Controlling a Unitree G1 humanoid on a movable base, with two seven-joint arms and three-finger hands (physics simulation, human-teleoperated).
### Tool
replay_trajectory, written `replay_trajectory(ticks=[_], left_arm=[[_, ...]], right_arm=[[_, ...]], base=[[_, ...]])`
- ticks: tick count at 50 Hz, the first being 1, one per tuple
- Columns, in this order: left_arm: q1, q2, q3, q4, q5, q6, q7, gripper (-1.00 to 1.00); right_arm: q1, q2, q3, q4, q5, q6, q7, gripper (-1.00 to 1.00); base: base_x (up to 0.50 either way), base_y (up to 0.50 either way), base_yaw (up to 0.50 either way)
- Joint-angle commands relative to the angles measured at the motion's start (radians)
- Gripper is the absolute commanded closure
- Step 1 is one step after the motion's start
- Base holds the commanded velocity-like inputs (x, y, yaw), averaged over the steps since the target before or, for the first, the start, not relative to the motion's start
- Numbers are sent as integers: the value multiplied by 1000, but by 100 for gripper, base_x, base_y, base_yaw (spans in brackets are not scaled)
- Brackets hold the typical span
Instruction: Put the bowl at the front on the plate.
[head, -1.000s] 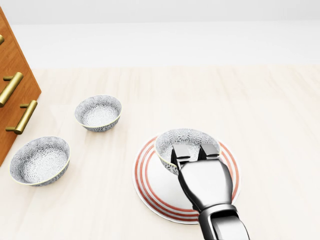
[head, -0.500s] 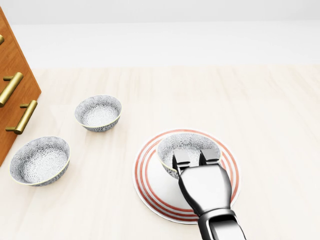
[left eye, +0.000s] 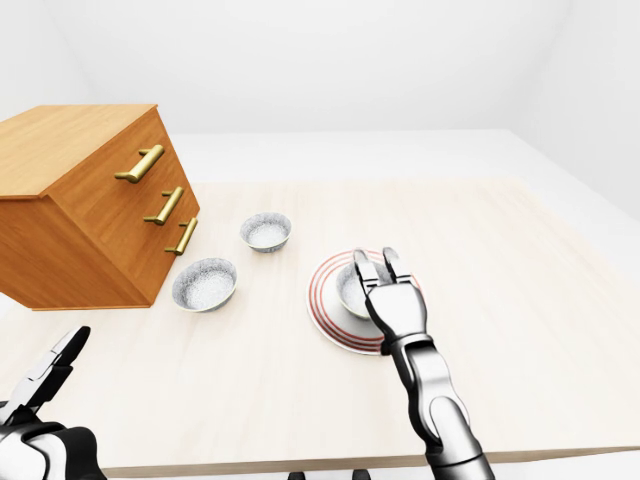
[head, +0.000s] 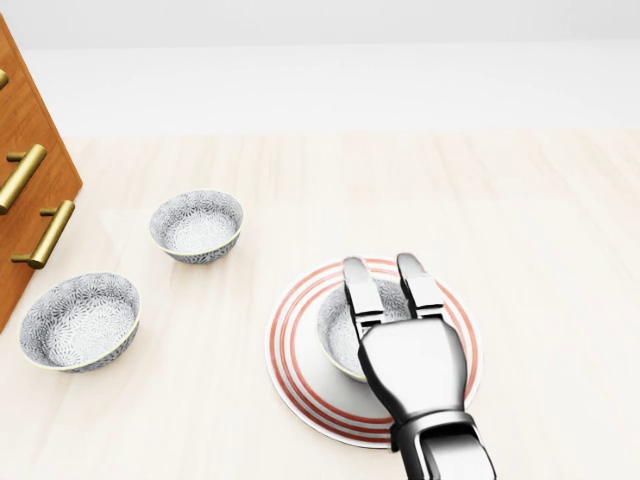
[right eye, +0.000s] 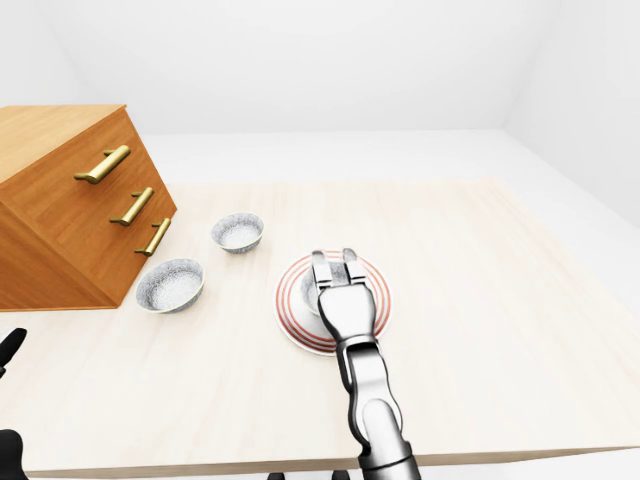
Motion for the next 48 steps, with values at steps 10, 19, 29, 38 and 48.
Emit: replay_trajectory(ticks=[10, 19, 29, 38, 48], left_arm=[[-1, 0, 3, -11, -4, 0, 0, -100], [0, -1, 0, -1, 1, 0, 0, -100], [-1, 0, -3, 4, 7, 0, 0, -100], [-3, 4, -5, 10, 11, 0, 0, -100], [-2, 6, -11, 25, 22, 0, 0, -100]], right_arm=[[-16, 19, -4, -242, -153, 0, 188, -100], [-71, 63, -1, -425, -308, 0, 374, -100], [-217, 45, -12, -577, -410, 0, 549, -100], [-498, -58, -103, -657, -410, 0, 549, -100], [-704, -127, -137, -668, -410, 0, 549, -100]], base=[[0, 0, 0], [0, 0, 0], [0, 0, 0], [0, 0, 0], [0, 0, 0]])
